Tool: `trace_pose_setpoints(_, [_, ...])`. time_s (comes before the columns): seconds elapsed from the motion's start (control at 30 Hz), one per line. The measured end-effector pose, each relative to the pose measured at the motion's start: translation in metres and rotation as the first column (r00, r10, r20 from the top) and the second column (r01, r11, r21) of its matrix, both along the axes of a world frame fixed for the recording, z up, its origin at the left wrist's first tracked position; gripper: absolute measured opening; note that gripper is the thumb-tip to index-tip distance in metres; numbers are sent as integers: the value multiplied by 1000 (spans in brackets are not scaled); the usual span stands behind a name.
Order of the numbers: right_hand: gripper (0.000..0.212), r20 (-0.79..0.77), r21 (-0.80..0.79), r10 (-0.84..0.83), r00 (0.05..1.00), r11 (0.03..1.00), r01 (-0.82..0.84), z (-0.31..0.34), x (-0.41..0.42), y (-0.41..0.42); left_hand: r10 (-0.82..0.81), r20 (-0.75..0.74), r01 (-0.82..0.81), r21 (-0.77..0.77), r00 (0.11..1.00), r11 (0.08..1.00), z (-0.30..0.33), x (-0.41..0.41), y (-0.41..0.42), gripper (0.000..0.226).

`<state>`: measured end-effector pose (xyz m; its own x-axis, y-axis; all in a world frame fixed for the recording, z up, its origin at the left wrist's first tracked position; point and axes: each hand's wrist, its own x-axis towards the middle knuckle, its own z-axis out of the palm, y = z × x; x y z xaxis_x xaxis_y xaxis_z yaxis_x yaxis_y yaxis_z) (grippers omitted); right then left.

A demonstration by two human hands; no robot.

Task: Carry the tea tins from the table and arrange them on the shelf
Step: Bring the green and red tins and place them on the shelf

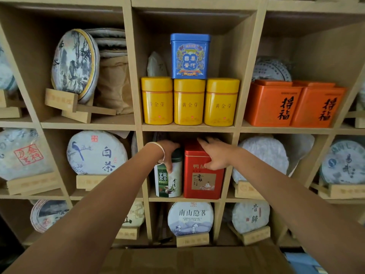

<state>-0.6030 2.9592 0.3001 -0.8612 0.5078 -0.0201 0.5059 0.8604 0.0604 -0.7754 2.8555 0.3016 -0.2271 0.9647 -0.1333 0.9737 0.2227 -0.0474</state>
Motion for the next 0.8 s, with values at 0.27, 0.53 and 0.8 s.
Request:
trace_pose_setpoints(0.27, [102, 5, 17, 1, 1000, 1000, -1, -1, 0, 0, -10, 5, 10, 14, 1000, 1000, 0, -1, -1, 95])
trace_pose_setpoints(0.53, [102, 6, 25, -2, 1000, 1000, 2, -1, -1, 0, -12, 19, 11, 47, 1000, 999, -2, -4, -1, 92])
trace_pose_setpoints(0.8, [102, 9, 37, 9, 1000, 999, -10, -1, -1, 1, -19, 14, 19, 15, 1000, 1000, 0, -5, 0, 94])
